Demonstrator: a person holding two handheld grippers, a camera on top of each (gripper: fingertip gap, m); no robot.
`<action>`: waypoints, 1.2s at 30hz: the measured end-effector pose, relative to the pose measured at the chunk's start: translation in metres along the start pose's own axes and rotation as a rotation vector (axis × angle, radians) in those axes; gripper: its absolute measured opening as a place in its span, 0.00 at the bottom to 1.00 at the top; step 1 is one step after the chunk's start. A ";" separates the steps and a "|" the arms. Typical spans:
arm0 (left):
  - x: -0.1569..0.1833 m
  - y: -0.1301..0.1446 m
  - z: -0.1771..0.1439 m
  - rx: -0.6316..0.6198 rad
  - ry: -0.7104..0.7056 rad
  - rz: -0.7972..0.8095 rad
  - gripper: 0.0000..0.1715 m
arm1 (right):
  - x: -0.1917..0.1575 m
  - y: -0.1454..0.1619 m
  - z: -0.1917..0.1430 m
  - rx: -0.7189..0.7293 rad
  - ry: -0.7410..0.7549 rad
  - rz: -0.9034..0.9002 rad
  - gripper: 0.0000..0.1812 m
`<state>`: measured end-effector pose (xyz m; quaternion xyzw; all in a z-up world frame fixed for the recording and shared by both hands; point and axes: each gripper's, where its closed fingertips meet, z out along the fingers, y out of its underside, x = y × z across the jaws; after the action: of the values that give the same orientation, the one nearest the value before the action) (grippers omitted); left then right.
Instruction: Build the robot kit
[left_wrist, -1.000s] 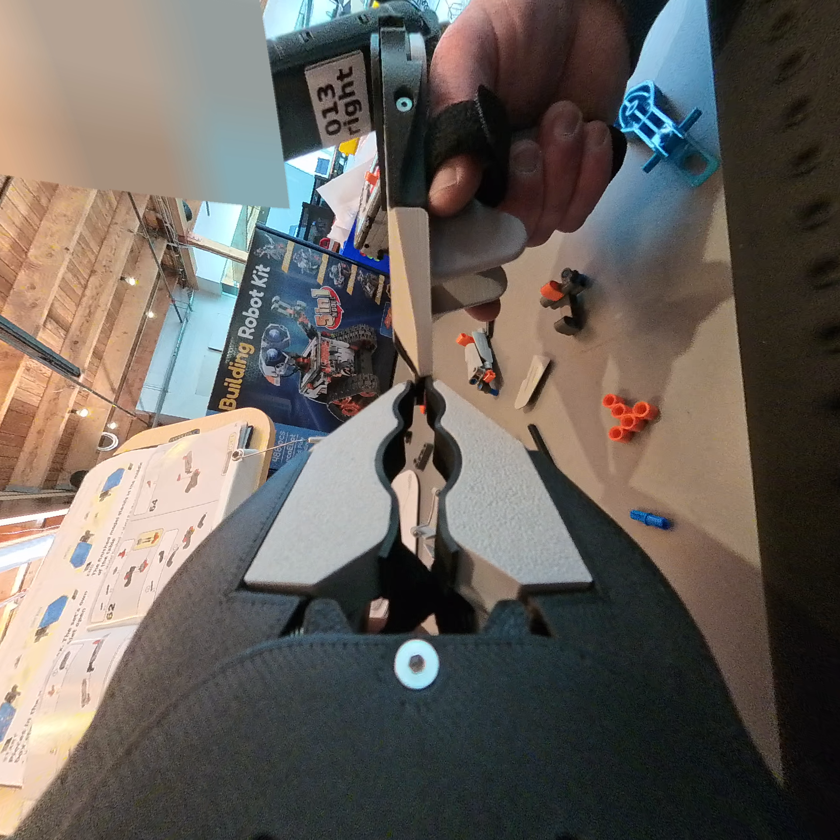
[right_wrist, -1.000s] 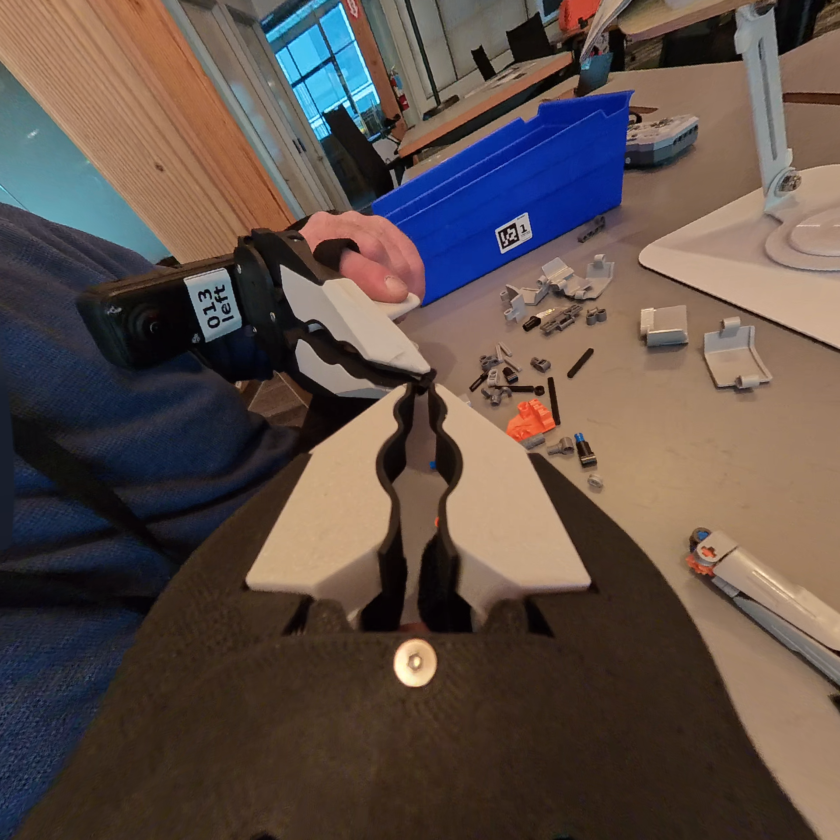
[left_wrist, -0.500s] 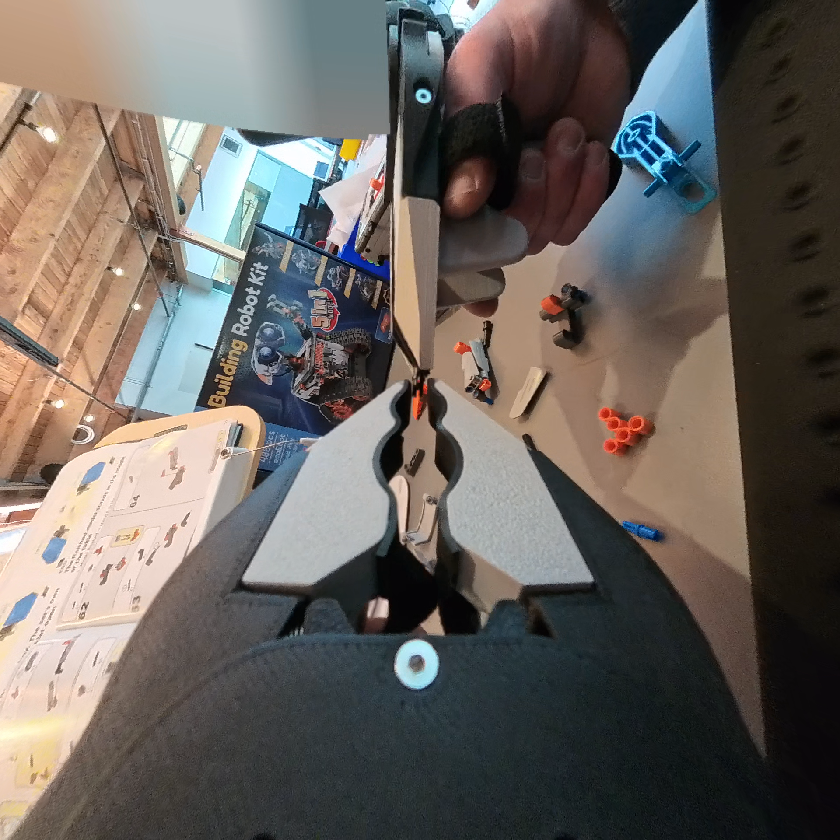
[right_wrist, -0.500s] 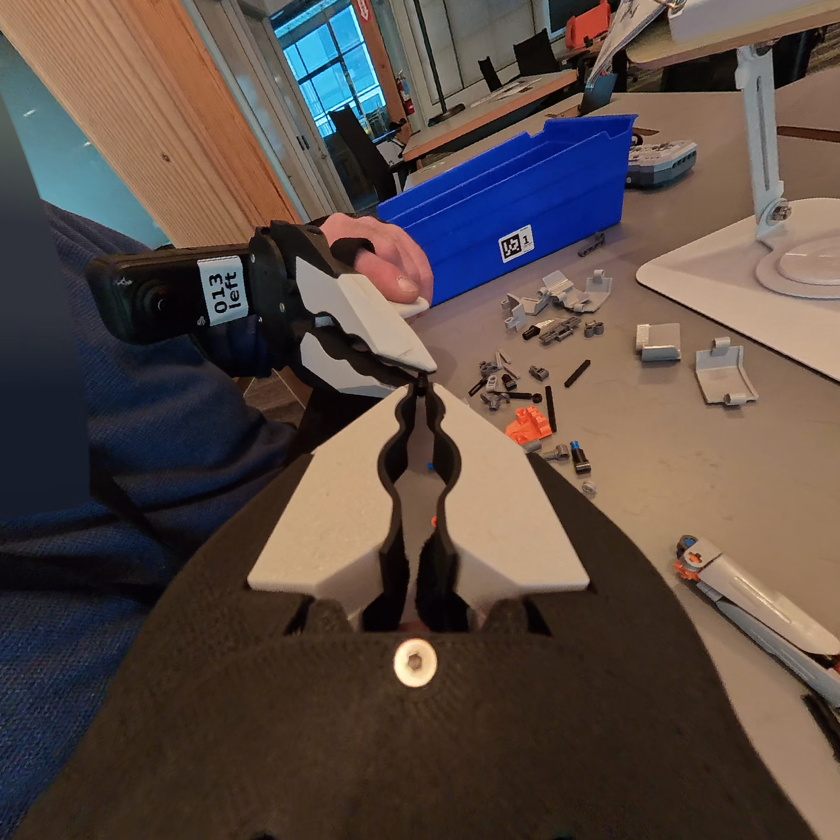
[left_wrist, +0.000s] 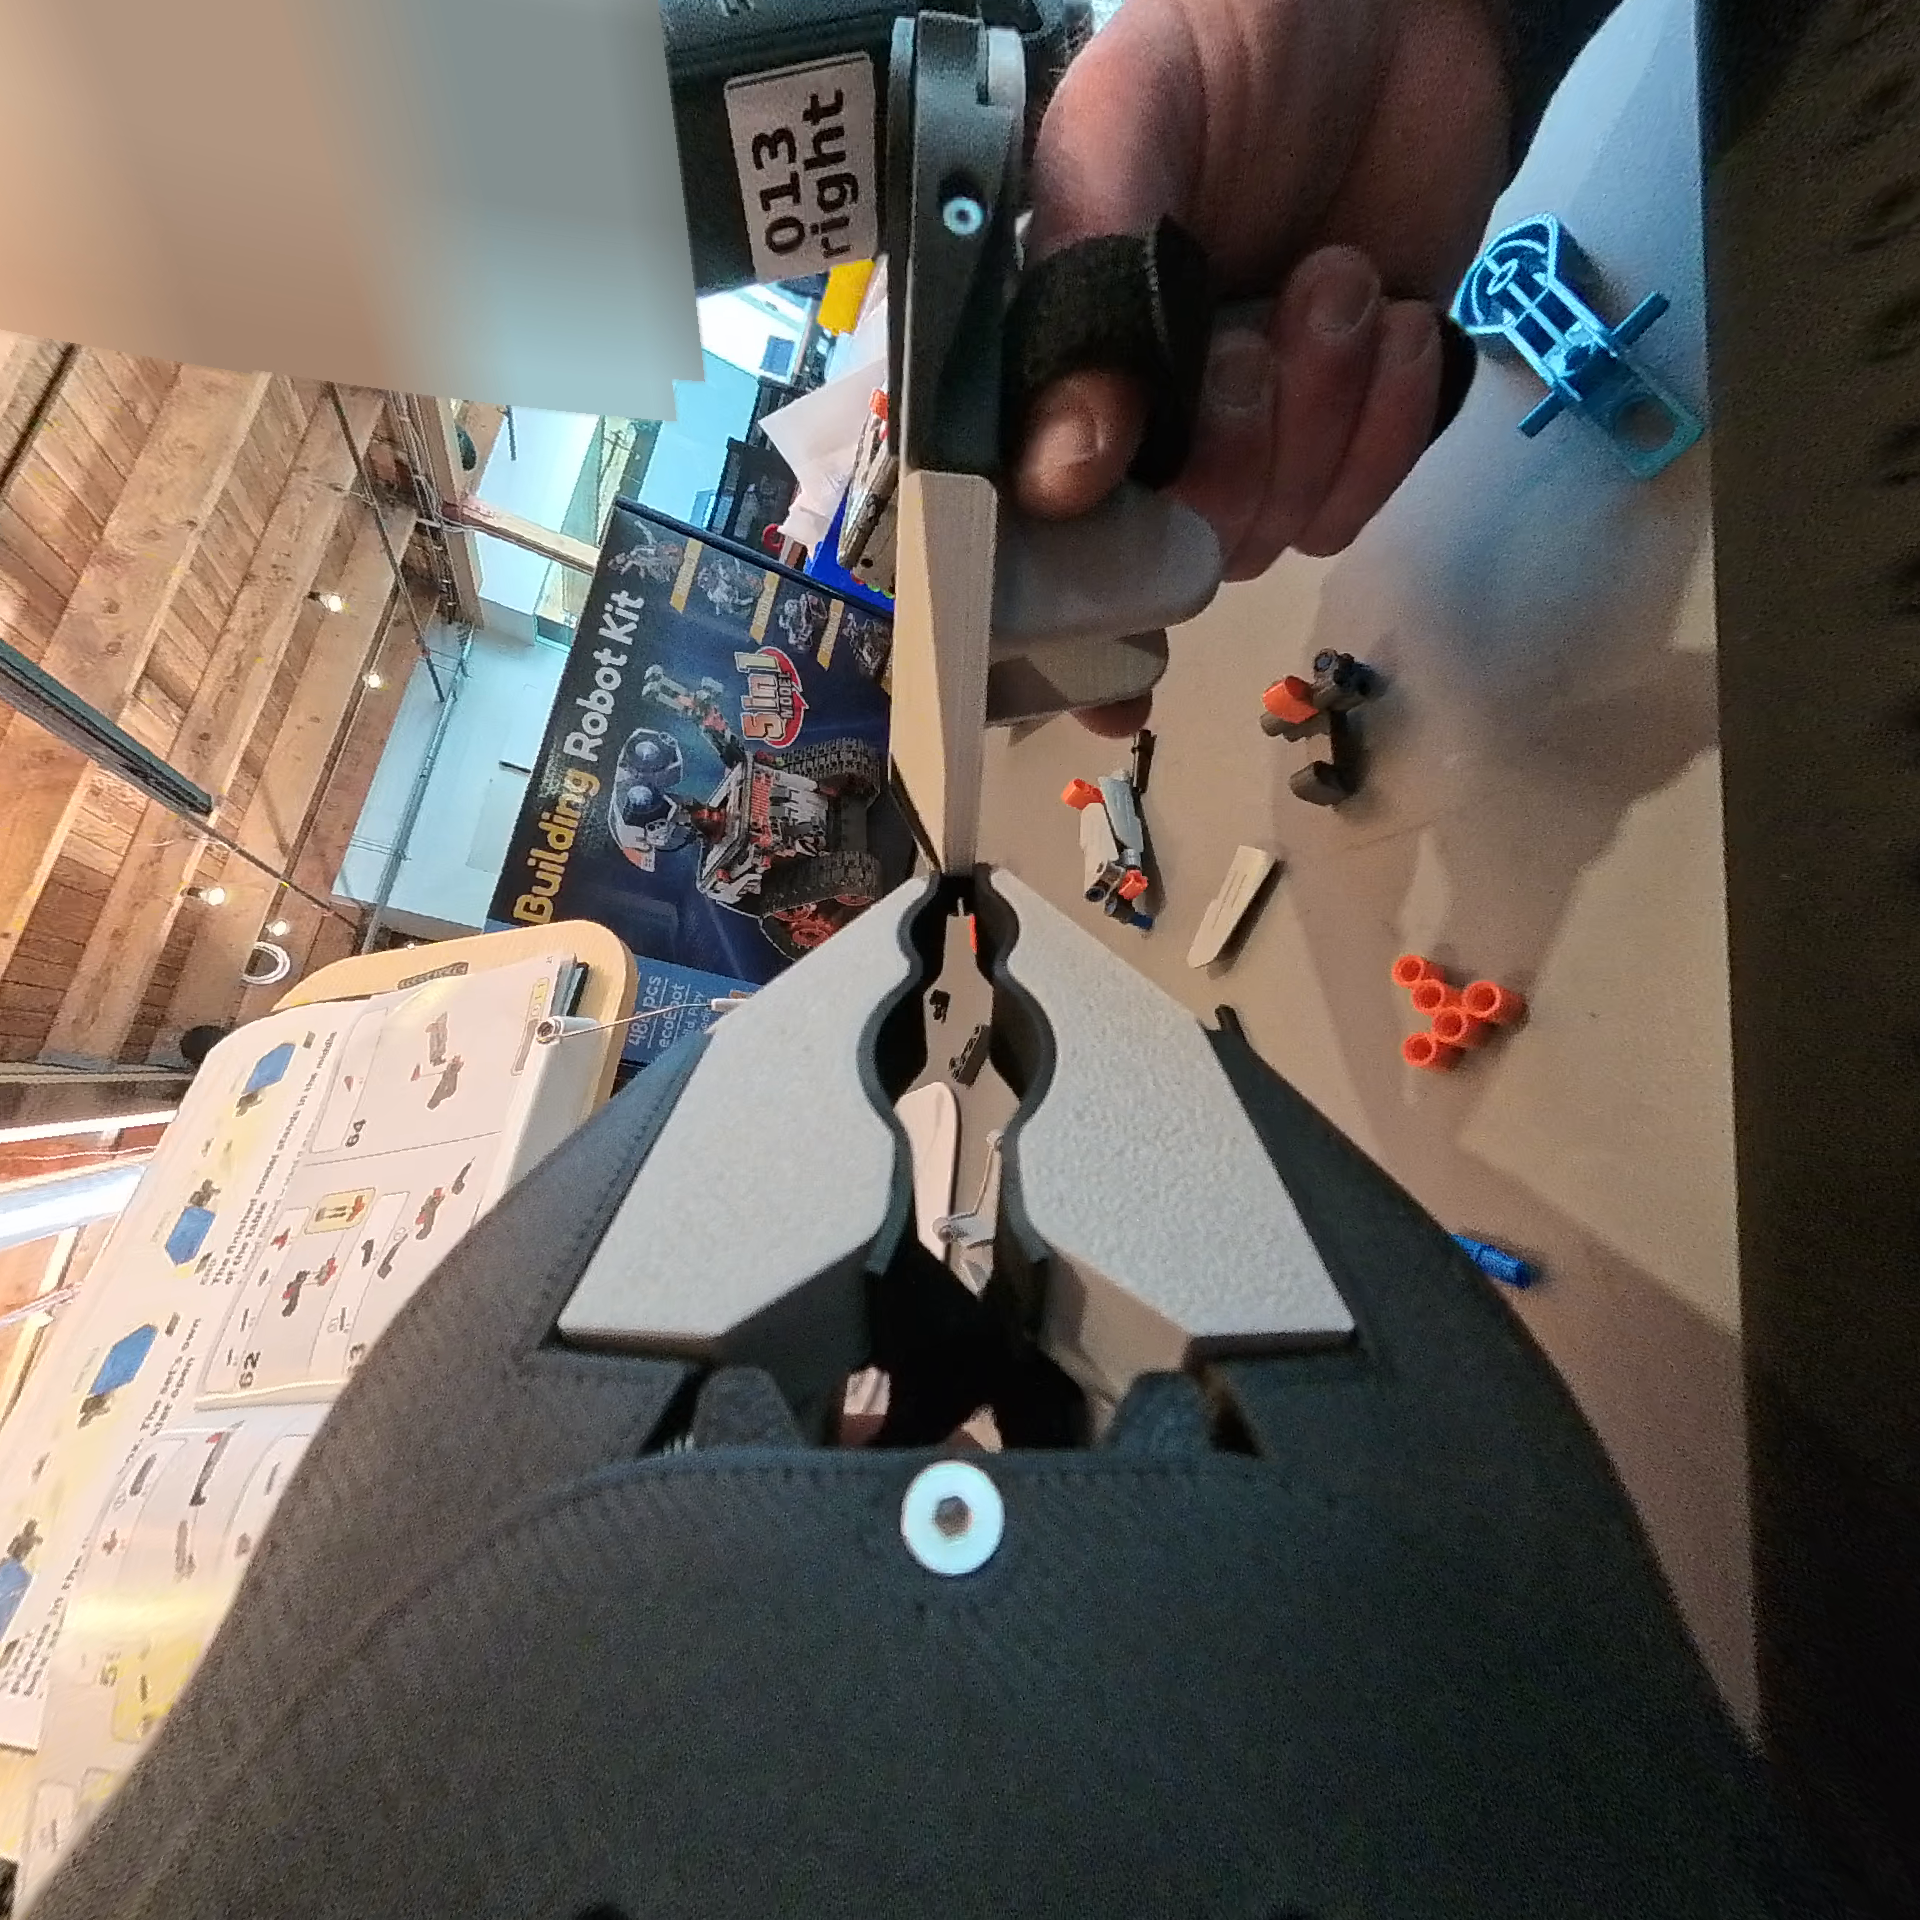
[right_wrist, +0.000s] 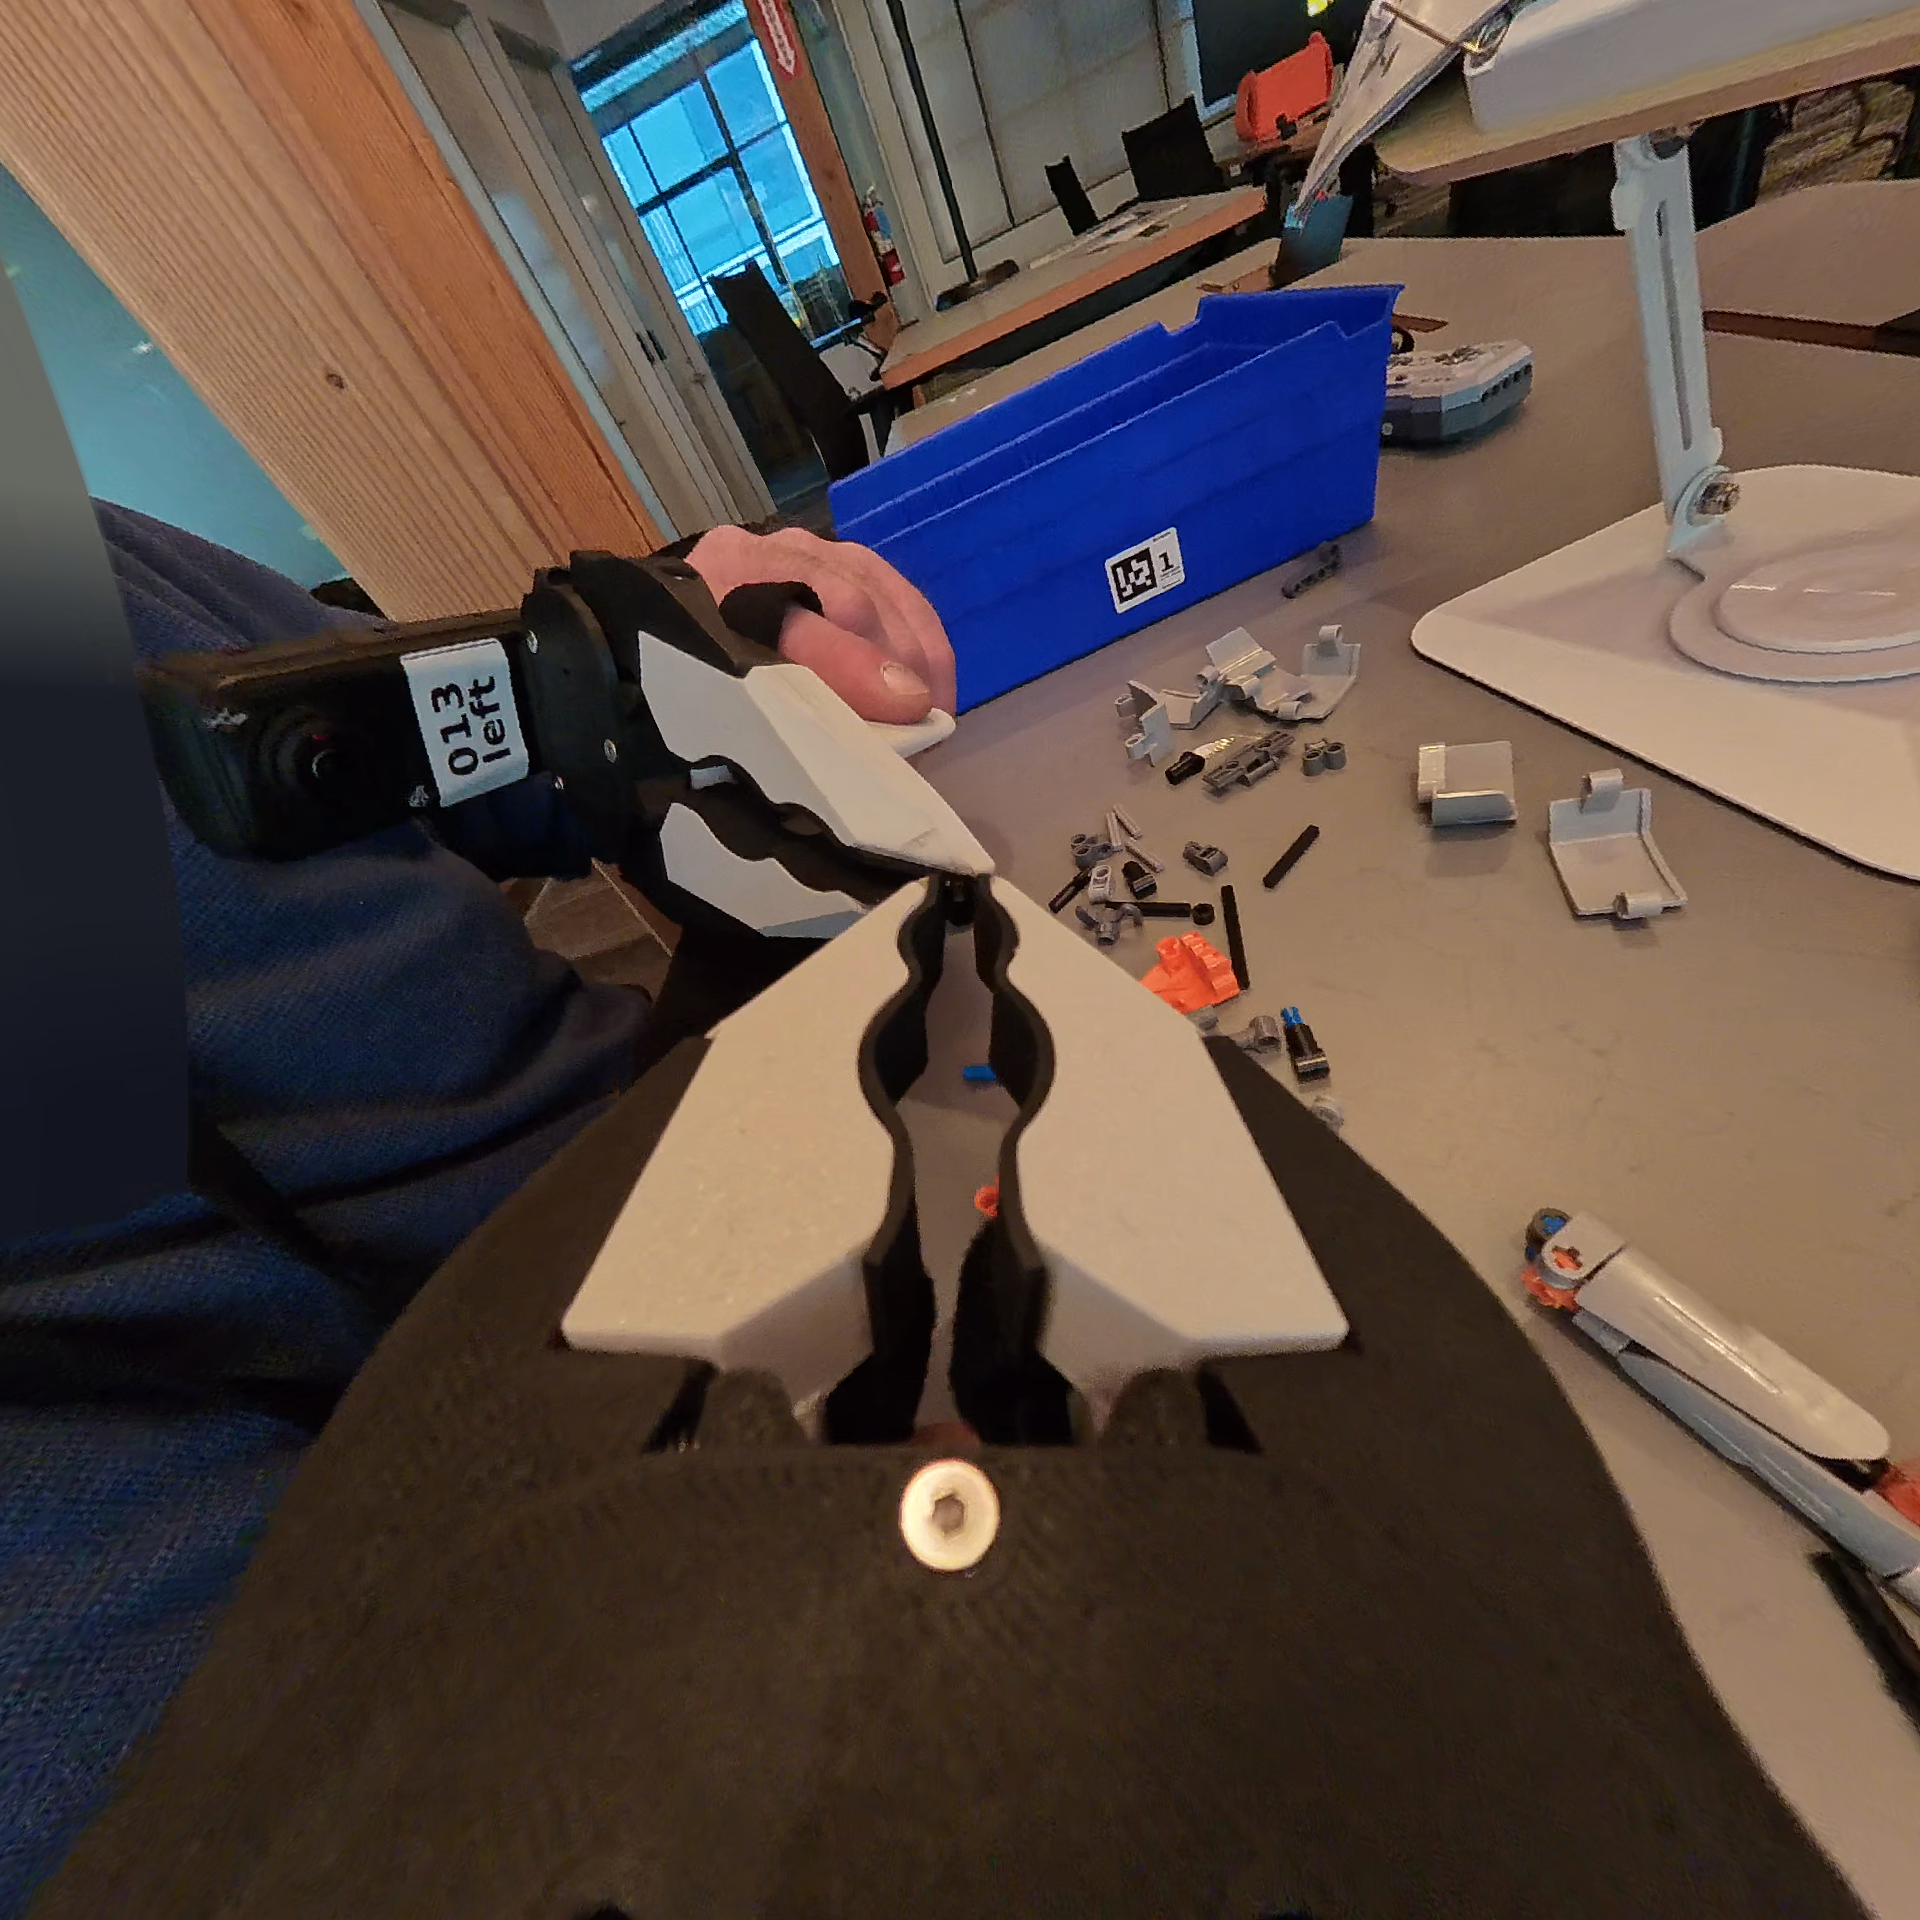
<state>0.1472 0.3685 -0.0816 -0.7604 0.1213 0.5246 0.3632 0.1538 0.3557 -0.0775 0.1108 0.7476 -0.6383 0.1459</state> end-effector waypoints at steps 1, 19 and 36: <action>0.000 0.000 0.000 0.006 -0.003 -0.017 0.01 | -0.001 0.000 0.000 -0.002 0.005 -0.015 0.01; 0.094 0.034 -0.010 -0.167 0.644 -0.471 0.09 | 0.017 0.096 0.009 -0.782 0.074 -0.775 0.01; 0.103 0.038 -0.004 -0.142 0.676 -0.460 0.03 | 0.018 0.105 0.007 -1.019 -0.061 -0.850 0.01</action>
<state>0.1721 0.3594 -0.1886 -0.9203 0.0240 0.1577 0.3573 0.1745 0.3652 -0.1822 -0.2949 0.9301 -0.2098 -0.0633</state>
